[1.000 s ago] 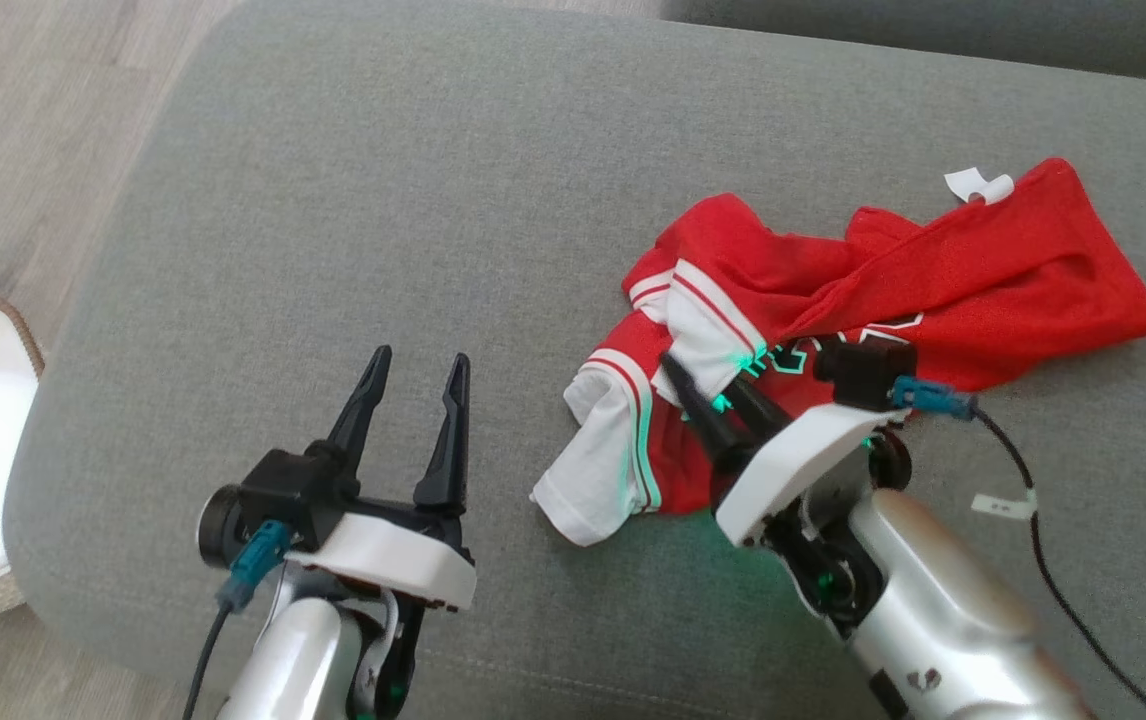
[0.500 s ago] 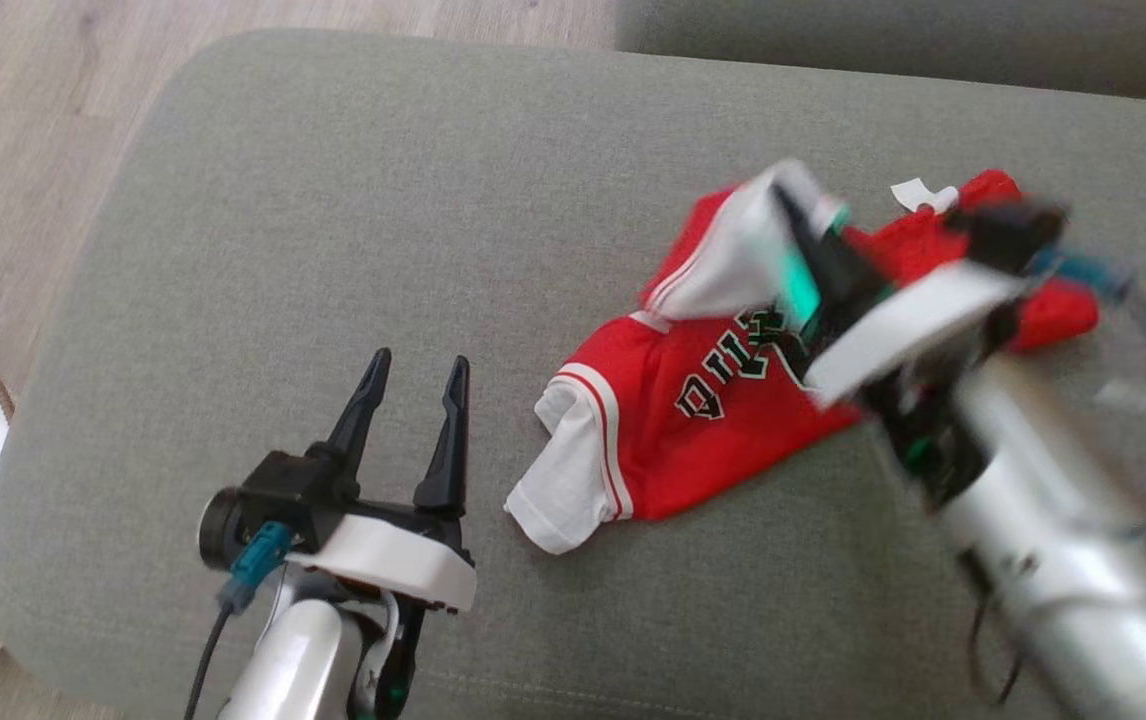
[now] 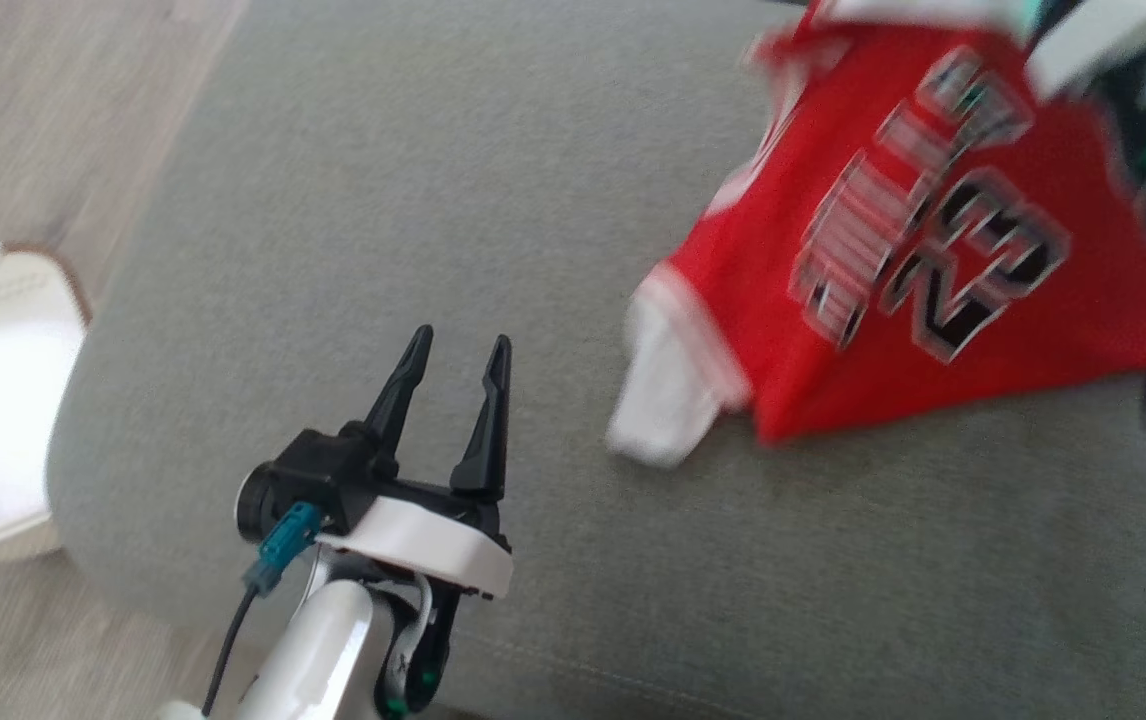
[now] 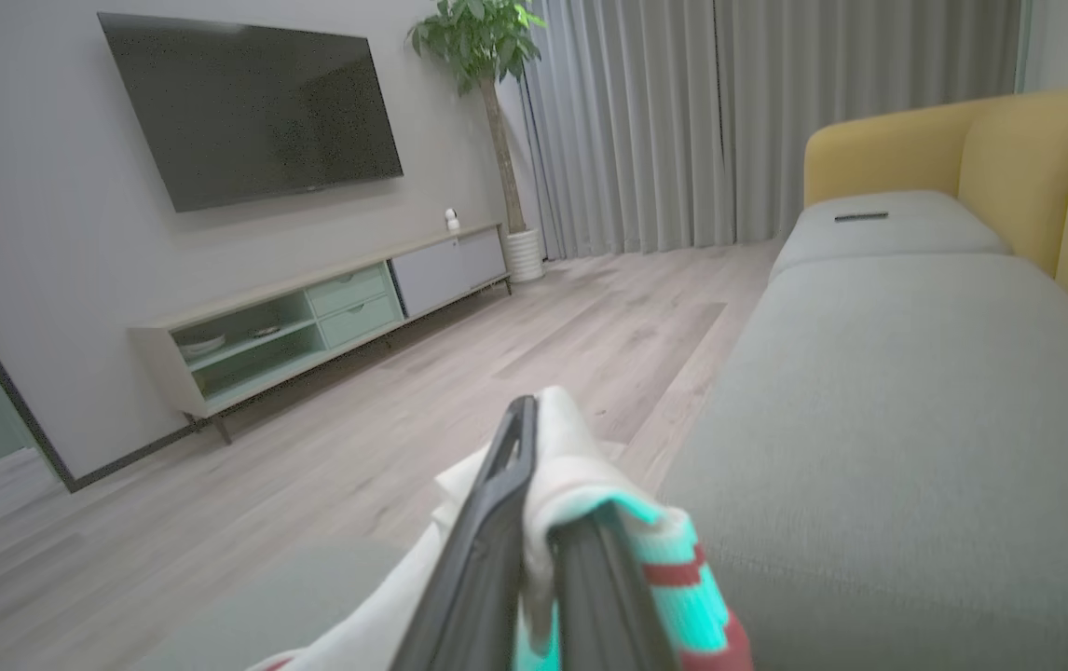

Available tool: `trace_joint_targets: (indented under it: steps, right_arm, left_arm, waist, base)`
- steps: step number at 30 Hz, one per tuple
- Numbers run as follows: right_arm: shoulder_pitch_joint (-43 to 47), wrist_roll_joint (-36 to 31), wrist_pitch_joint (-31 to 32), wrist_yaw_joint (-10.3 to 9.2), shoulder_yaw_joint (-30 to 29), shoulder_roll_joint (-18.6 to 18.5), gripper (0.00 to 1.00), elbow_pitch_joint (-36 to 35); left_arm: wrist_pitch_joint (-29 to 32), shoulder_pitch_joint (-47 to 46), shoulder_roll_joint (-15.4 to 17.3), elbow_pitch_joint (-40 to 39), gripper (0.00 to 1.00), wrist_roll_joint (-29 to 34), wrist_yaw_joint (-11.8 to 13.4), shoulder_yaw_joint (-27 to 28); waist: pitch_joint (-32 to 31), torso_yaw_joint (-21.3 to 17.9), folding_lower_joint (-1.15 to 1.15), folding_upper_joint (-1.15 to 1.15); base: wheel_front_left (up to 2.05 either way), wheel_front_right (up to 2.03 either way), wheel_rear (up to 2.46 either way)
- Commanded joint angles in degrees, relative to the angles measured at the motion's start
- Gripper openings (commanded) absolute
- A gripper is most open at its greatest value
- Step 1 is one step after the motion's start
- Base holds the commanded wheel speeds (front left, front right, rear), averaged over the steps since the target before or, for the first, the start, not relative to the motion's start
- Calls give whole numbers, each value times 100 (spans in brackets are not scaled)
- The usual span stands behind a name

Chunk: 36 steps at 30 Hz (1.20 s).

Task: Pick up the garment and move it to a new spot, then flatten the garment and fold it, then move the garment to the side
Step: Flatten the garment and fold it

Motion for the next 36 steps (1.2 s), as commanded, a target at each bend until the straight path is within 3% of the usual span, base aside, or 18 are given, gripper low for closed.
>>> trace_joint_targets:
  steps: [1, 6, 7, 8, 9, 13, 20, 30, 36]
  right_arm:
    - [-392, -47, -81, -4, -28, 18, 0, -100]
    - [-1245, -251, -221, -4, 148, 155, 0, 675]
    - [-1349, -274, -210, -4, 245, 190, 10, 833]
    - [-1435, -320, -176, -4, 349, 208, 33, 1023]
    - [-1504, -384, -146, -4, 462, 227, 100, 1217]
    - [-1686, -579, -164, -4, 939, 287, 100, 1719]
    - [-1635, -112, -393, -4, 1348, 130, 100, 1850]
    - [-610, 797, -1138, -4, 1658, -315, 100, 1004]
    - [655, 998, -1616, -4, 1332, -433, 100, 272]
  left_arm:
    - [-35, -231, 26, -213, 100, -27, 31, 148]
    - [-35, -325, 26, -248, 100, -94, 68, 68]
    - [-35, -341, 26, -255, 100, -106, 74, 58]
    - [-35, -357, 26, -261, 100, -117, 79, 50]
    - [-35, -373, 26, -265, 100, -126, 87, 46]
    - [-35, -437, 26, -296, 100, -165, 141, 45]
    - [-35, -492, 26, -283, 100, -139, 171, 117]
    - [-35, -431, 26, -178, 100, 96, 55, 538]
    - [-35, -282, 26, -149, 100, 235, -66, 867]
  waist:
    - [158, 185, -1, 0]
    - [308, 380, -1, 0]
    - [333, 402, -1, 0]
    - [358, 416, -1, 0]
    - [374, 421, -1, 0]
    - [461, 369, -1, 0]
    - [398, 6, -1, 0]
    - [-27, -905, -1, 0]
    - [-315, -1551, -1, 0]
  base:
    - [0, 0, 0]
    - [0, 0, 0]
    - [0, 0, 0]
    - [0, 0, 0]
    - [0, 0, 0]
    - [0, 0, 0]
    - [0, 0, 0]
    - [0, 0, 0]
    - [0, 0, 0]
